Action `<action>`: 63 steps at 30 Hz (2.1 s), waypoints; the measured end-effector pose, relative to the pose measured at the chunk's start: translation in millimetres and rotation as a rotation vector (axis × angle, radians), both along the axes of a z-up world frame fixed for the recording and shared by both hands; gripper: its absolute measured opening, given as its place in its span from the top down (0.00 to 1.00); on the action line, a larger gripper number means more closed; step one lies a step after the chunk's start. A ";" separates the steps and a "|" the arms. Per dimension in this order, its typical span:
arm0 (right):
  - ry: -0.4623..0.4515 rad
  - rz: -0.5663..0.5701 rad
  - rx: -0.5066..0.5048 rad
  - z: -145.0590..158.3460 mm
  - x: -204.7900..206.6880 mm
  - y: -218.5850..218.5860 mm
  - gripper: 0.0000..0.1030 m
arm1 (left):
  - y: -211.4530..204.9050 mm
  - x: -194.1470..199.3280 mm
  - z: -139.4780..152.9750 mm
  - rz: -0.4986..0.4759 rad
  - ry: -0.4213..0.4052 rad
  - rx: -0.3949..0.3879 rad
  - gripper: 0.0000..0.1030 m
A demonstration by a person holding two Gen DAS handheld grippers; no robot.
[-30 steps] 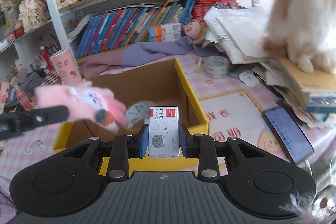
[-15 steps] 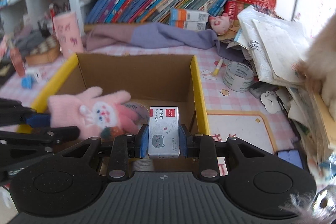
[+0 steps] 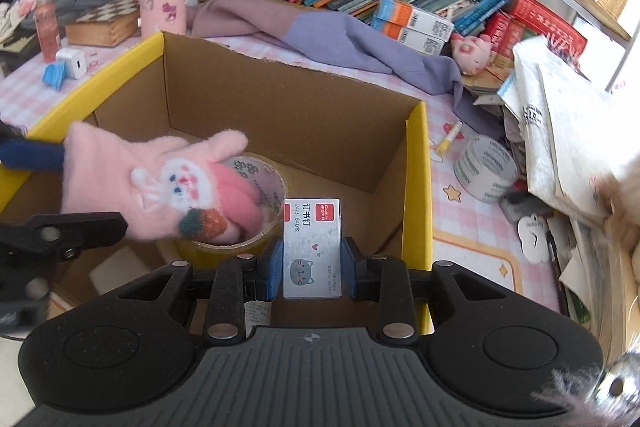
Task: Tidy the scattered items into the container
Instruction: 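Lower the glove and card box into the yellow box and open both grippers, then withdraw both tools from the box back toward the table items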
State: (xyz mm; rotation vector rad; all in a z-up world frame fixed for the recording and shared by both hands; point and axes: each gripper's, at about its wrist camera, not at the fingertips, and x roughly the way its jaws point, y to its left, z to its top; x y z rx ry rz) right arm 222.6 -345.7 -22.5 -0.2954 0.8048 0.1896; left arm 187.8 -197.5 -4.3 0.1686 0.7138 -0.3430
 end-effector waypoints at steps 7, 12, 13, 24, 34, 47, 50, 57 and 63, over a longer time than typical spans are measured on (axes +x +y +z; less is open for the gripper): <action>-0.003 0.030 -0.036 -3.1 6.4 3.0 0.70 | 5.6 -17.0 18.8 0.056 -0.106 -0.046 0.27; -0.003 0.041 -0.024 -3.1 5.7 3.3 0.66 | 13.7 -22.0 23.2 0.110 -0.107 -0.078 0.26; -0.005 0.043 -0.022 -3.2 5.0 3.1 0.65 | 14.6 -23.6 24.0 0.117 -0.107 -0.080 0.26; -0.060 -0.015 0.126 12.5 -19.2 -11.0 0.57 | 19.3 -42.4 28.6 0.168 -0.131 -0.091 0.18; -0.164 -0.126 0.229 31.8 -62.7 -21.2 0.57 | 36.0 -63.7 28.1 0.198 -0.123 -0.118 0.17; -0.200 -0.251 0.224 33.5 -120.2 1.3 0.57 | 74.7 -94.1 26.1 0.166 -0.102 -0.149 0.17; -0.198 -0.283 0.223 31.7 -134.5 10.0 0.57 | 83.4 -101.6 25.8 0.146 -0.095 -0.151 0.17; -0.193 -0.335 0.219 30.0 -162.7 35.4 0.57 | 103.3 -120.1 24.0 0.093 -0.079 -0.146 0.17; -0.176 -0.354 0.213 27.0 -182.0 60.3 0.56 | 121.2 -132.4 22.6 0.063 -0.066 -0.153 0.17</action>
